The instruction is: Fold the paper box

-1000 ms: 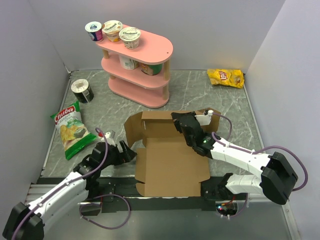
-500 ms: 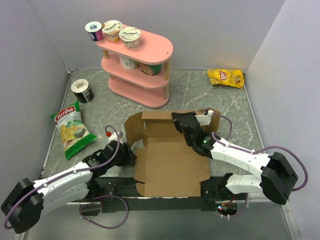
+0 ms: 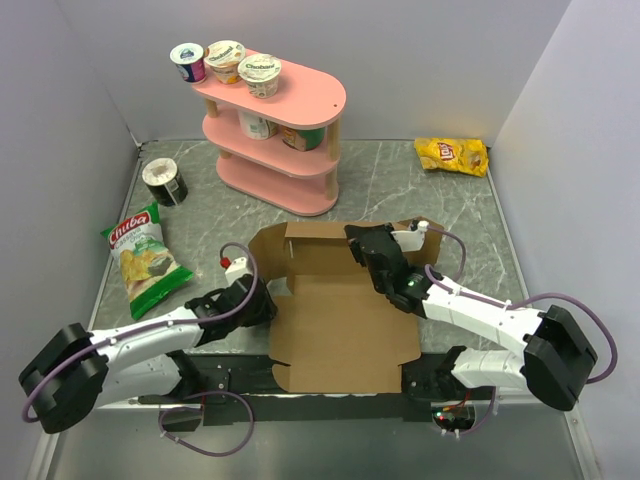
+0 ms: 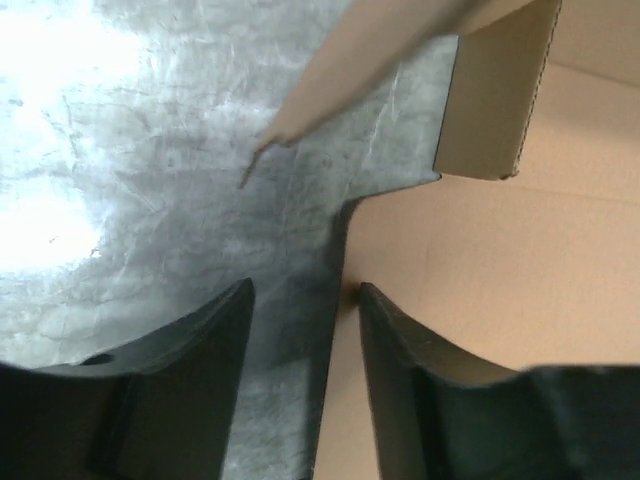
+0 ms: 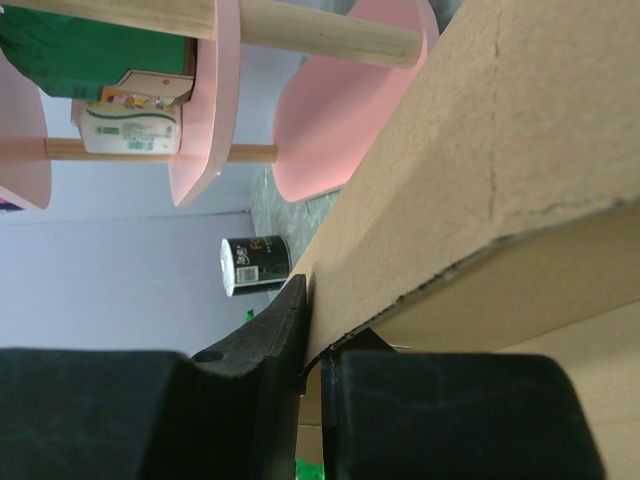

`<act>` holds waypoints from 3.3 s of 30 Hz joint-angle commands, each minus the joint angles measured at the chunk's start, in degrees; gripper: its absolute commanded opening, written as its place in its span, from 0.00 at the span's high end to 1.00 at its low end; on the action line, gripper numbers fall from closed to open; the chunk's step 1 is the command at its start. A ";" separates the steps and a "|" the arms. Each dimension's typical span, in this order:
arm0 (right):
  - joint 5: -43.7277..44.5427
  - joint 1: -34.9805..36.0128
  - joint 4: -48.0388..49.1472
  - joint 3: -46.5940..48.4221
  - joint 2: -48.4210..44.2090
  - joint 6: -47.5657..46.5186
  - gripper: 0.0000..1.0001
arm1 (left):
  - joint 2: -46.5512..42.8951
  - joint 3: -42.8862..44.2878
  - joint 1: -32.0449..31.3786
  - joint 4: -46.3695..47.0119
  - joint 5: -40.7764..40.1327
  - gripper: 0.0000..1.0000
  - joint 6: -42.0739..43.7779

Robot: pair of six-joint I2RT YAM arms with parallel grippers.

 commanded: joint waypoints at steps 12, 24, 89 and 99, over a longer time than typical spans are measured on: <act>4.07 -0.09 -5.01 -2.77 -2.55 -4.02 0.85 | -25.57 -0.01 1.12 -2.27 -5.41 0.09 8.63; 2.84 0.00 -4.05 -2.77 -1.59 -4.02 0.85 | -13.37 8.60 4.37 2.94 -8.73 0.32 20.50; 3.89 0.08 1.03 -6.72 -0.96 -8.32 0.91 | 4.33 9.14 -13.65 19.99 -12.42 0.50 13.91; 5.04 -0.27 3.42 -11.20 -5.62 -12.02 0.97 | -13.25 1.58 -9.88 19.02 -6.55 0.01 20.67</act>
